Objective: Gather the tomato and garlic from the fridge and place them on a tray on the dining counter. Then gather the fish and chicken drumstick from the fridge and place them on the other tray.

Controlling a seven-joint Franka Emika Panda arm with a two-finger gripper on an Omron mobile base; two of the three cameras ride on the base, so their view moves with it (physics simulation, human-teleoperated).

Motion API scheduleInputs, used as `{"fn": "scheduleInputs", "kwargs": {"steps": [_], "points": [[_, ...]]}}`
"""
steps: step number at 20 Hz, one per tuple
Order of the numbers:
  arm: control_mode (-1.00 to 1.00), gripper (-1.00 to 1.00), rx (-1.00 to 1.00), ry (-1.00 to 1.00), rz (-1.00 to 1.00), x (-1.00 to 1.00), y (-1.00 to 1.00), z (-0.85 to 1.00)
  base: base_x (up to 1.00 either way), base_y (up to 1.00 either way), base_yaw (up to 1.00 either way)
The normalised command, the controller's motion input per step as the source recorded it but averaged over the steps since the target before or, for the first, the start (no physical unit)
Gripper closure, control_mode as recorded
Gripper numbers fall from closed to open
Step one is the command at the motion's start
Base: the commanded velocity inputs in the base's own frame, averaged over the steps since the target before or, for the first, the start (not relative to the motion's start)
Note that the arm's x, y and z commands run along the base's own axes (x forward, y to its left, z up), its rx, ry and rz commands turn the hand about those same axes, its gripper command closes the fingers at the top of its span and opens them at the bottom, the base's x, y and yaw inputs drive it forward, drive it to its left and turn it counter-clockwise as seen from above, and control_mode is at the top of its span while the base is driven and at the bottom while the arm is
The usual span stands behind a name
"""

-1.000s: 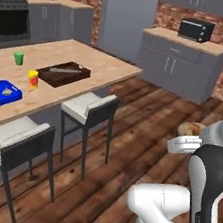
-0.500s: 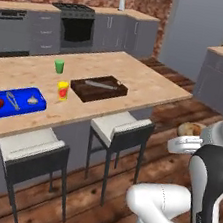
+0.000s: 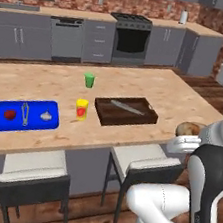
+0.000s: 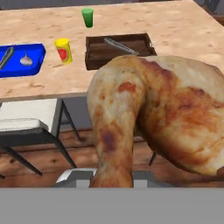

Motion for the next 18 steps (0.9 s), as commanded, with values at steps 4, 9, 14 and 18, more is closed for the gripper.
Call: {"fn": "scheduleInputs", "kwargs": {"steps": [4,9,14,18], "points": [[1.0,1.0,0.0,0.0,0.0,0.0,0.0,0.0,0.5,-0.69,0.31],[1.0,1.0,0.0,0.0,0.0,0.0,0.0,0.0,0.52,-0.19,0.3],[1.0,1.0,0.0,0.0,0.0,0.0,0.0,0.0,0.45,0.0,0.19],[1.0,1.0,0.0,0.0,0.0,0.0,0.0,0.0,0.82,0.0,0.03]]}}
